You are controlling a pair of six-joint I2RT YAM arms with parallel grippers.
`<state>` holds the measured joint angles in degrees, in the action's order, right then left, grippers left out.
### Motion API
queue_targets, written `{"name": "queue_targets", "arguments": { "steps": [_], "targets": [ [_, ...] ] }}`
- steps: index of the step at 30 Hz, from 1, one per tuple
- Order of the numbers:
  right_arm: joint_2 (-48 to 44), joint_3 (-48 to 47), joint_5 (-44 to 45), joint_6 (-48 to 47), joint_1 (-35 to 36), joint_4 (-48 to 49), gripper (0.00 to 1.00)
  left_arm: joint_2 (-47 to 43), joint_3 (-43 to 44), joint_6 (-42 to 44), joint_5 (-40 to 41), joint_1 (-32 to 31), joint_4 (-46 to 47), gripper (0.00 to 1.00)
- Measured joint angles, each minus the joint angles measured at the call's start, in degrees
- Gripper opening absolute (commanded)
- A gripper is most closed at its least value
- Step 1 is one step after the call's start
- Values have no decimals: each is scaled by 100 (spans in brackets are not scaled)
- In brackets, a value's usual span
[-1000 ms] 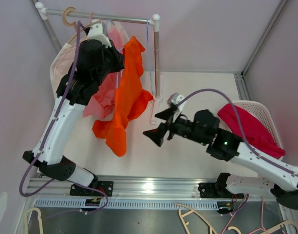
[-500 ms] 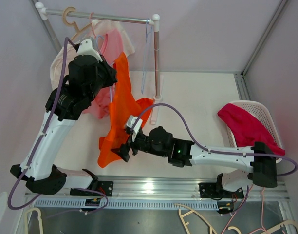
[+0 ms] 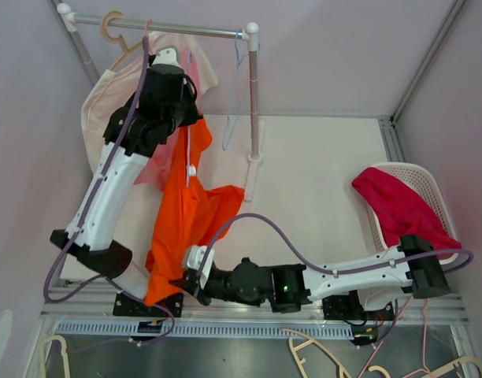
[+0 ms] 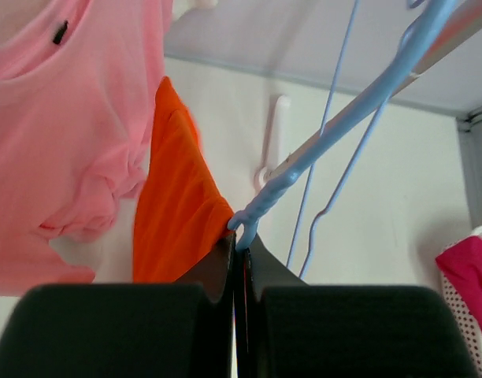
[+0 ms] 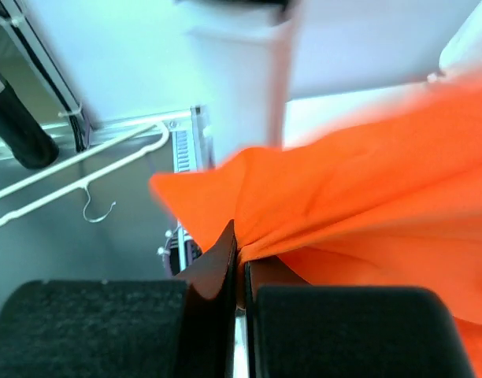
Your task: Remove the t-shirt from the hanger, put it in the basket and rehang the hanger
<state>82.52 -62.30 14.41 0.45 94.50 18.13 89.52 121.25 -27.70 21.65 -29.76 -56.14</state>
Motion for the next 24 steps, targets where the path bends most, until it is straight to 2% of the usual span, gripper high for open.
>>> {"name": "queue_targets", "arguments": {
  "steps": [5,8,11,13,15,20,24],
  "targets": [
    [420,103,785,264,201,-111,0,549,704,120,-354,125,-673,1],
    [498,337,1080,546,-116,-448,0,186,490,146,-719,116,-780,1],
    [411,402,1279,872,-710,-911,0,-1095,-990,234,-1113,28,-361,1],
    [223,413,1427,1067,-1169,-1248,0,-2304,-2140,297,-1438,-9,-140,1],
    [-28,411,1545,1331,-1646,-1572,0,-3499,-2911,350,-1714,-31,-94,1],
    [-485,376,1749,2109,-2951,-2428,0,-5718,-3818,446,-2203,-35,52,1],
    [-678,387,1779,2400,-3724,-3016,0,-6557,-4109,544,-2529,-35,-74,1]
  ]
}}
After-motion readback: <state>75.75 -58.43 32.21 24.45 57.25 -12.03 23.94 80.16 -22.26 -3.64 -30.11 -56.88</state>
